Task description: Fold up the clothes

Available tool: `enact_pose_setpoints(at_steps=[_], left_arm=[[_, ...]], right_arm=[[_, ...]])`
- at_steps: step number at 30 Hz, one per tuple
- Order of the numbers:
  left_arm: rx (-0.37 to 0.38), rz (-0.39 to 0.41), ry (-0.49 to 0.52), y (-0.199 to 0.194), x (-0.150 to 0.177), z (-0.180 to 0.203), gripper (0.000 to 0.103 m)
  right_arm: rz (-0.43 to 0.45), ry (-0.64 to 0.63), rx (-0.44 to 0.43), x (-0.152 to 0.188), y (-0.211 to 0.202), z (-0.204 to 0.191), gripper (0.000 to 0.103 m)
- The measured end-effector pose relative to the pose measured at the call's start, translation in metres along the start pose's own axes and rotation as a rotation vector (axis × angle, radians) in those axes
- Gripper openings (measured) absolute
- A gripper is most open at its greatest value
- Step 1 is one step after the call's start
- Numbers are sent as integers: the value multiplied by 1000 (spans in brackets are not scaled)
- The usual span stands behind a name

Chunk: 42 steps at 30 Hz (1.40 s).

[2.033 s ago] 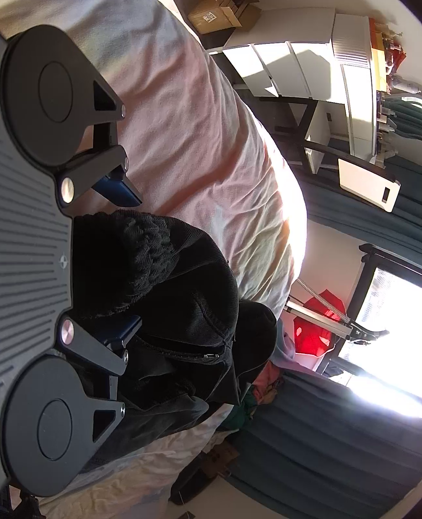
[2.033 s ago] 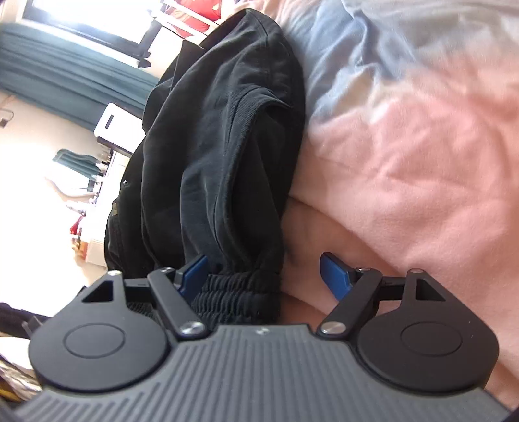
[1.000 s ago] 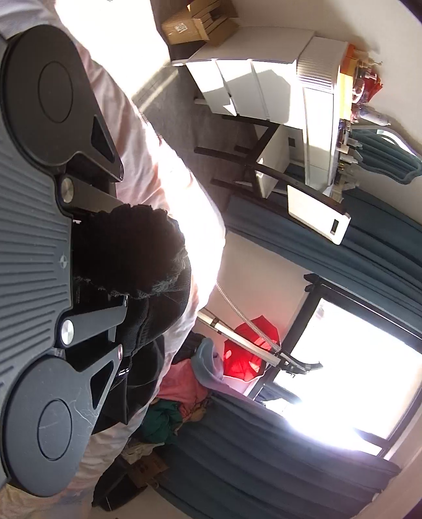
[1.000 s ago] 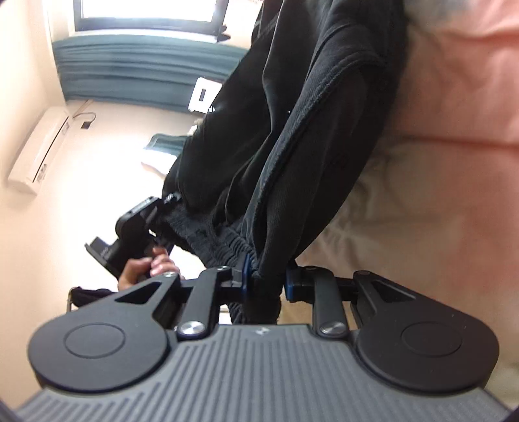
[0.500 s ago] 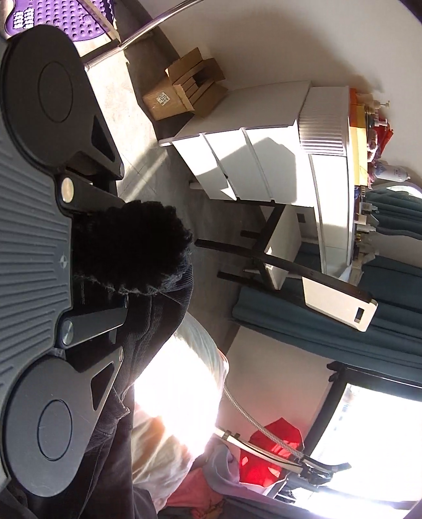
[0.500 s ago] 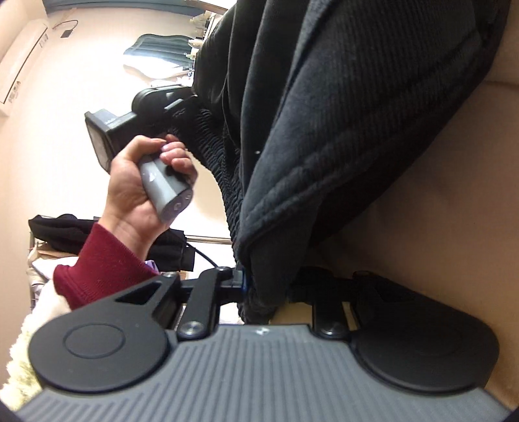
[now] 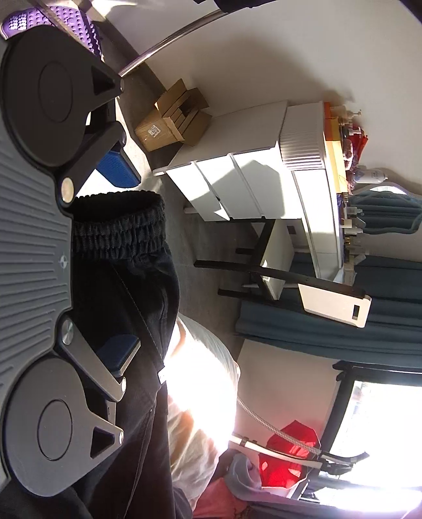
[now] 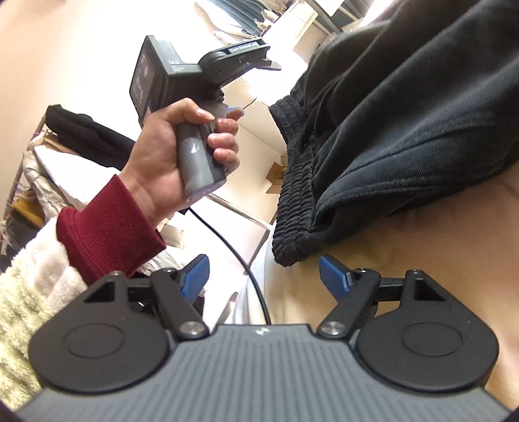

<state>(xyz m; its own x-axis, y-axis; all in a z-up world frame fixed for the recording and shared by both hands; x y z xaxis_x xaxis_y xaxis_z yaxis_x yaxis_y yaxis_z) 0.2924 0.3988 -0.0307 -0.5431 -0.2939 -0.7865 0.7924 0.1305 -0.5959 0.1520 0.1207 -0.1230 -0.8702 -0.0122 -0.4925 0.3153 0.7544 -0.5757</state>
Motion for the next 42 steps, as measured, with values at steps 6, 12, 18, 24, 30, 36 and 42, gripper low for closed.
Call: enact_pose_setpoints(at_steps=[6, 12, 18, 24, 30, 36, 42], left_arm=[[167, 134, 36, -114, 17, 96, 99], [326, 205, 125, -209, 60, 208, 99], [367, 278, 269, -267, 122, 290, 99], [453, 246, 264, -254, 181, 331, 99], [506, 183, 251, -201, 214, 328, 99], [448, 129, 282, -170, 224, 307, 99], [432, 111, 284, -162, 225, 299, 99]], right_arm=[[205, -111, 223, -16, -94, 6, 78], [408, -211, 459, -21, -201, 33, 77], [520, -251, 635, -9, -251, 75, 77], [571, -215, 706, 1, -258, 116, 77], [603, -236, 751, 16, -259, 137, 76], [621, -232, 751, 16, -261, 133, 76], [619, -181, 757, 13, -263, 145, 76]])
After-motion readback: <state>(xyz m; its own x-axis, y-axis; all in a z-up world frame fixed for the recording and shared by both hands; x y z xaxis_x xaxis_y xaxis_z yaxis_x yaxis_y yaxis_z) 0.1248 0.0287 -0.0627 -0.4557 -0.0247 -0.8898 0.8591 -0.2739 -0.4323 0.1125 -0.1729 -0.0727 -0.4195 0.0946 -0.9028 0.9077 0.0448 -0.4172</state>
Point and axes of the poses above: each gripper's, at about its wrist camera, not at the fingertips, and y roughly the way its jaws point, z to its right, x to its underside, the point moved 7 cm from there along y, roughly the way its jaws point, and after that the axes turned 14 degrees about x, right-handed, at the moved point
